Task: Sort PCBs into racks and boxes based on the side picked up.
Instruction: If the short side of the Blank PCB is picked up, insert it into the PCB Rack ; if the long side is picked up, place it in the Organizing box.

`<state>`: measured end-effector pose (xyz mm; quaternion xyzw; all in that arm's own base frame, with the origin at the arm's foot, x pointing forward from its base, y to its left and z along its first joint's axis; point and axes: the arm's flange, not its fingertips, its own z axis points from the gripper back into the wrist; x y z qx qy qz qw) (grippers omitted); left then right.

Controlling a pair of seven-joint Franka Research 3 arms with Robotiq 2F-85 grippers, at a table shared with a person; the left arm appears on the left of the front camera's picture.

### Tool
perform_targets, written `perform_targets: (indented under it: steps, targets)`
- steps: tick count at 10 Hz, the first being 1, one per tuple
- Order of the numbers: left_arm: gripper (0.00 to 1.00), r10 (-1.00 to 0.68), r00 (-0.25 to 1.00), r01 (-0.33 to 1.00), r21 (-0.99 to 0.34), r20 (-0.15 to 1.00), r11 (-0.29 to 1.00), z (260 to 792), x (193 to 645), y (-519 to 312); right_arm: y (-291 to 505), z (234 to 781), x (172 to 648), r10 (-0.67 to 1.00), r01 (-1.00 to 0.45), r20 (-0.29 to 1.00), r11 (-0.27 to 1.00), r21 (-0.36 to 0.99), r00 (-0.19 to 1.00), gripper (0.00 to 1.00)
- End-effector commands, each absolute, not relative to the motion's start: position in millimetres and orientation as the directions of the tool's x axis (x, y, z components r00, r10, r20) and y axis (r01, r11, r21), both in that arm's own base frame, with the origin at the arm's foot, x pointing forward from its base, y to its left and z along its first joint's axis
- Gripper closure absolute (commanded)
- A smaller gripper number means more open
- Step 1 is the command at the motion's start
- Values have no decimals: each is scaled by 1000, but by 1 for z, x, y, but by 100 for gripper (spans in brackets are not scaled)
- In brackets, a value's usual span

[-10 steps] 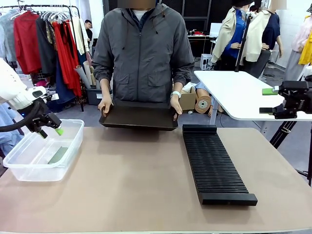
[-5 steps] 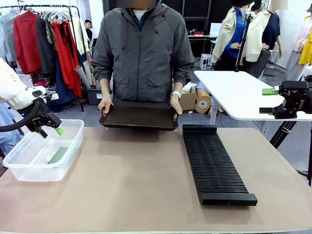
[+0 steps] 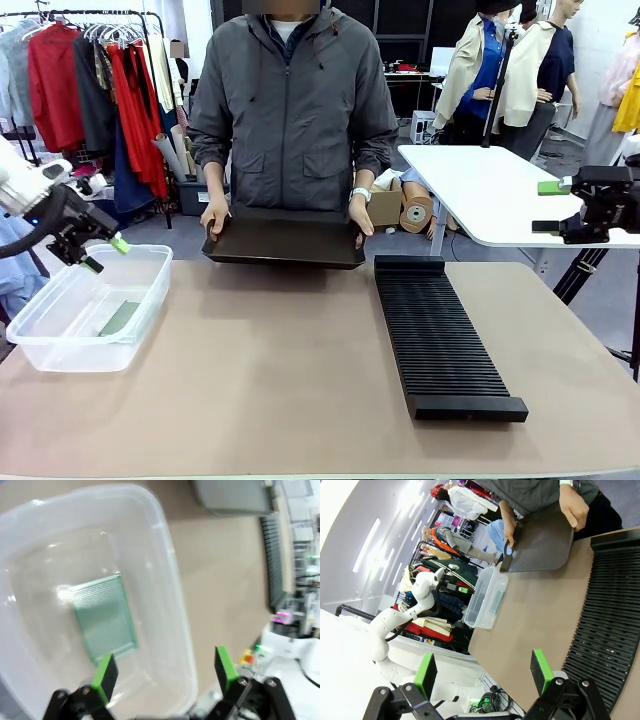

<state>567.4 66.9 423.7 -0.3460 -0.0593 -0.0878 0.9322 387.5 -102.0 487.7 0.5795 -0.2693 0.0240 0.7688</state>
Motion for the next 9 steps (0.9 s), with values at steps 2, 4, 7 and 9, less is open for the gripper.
perform_targets:
  steps: [2,4,7,9]
  targets:
    - [0,-77,988,152,-822,131,548,433,577,87,-101,490,388,-276,-355,446,323,877,851,0]
    - [0,-43,995,103,-928,94,357,439,576,89,-101,490,388,-276,-355,446,323,877,851,0]
    - [0,30,998,46,-994,50,104,444,576,84,-101,490,388,-276,-355,446,323,877,851,0]
    - [0,4,998,56,-996,56,65,444,568,75,-101,490,388,-276,-355,446,323,877,851,0]
